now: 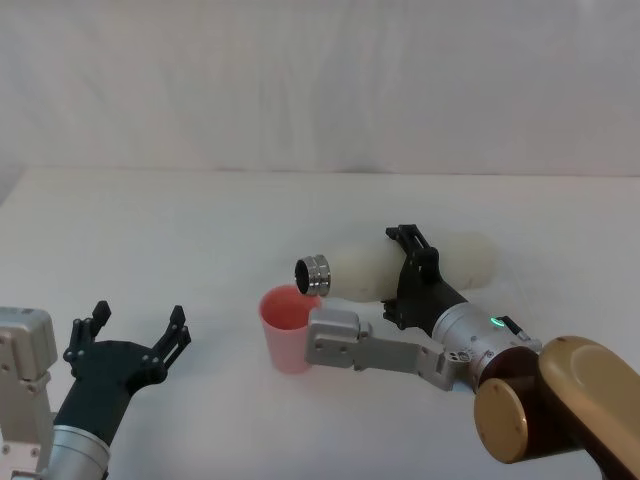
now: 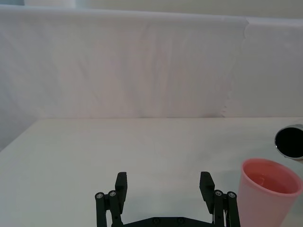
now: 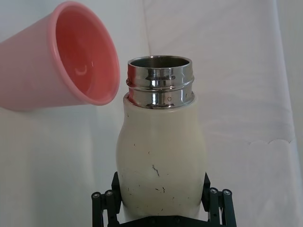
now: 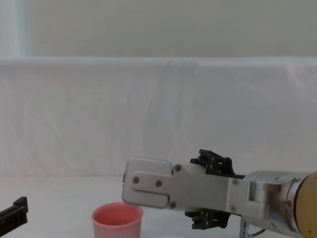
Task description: Grasp the thermos with one hand and pour water into the cup lid.
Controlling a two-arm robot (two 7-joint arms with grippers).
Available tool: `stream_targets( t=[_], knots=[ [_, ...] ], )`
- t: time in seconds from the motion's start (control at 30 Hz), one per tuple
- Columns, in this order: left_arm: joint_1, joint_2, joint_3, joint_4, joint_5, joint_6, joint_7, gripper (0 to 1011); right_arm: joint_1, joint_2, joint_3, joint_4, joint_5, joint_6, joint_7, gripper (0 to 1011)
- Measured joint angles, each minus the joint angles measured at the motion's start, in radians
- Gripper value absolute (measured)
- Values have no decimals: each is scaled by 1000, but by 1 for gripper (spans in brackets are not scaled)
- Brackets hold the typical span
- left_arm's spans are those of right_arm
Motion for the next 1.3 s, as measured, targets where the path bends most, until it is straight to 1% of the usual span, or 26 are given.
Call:
stream_targets(
  t=[0.27, 0.9, 1.3],
  knots=[
    [0, 0, 0, 0, 0, 0, 0, 1001, 1, 0, -3, 7, -27, -3, 1, 957],
    [0, 0, 0, 0, 0, 0, 0, 1001, 5, 2, -11, 12, -66, -8, 3, 957],
    [0, 0, 0, 0, 0, 0, 0, 1001, 16, -1, -23, 16, -89, -9, 9, 957]
  ],
)
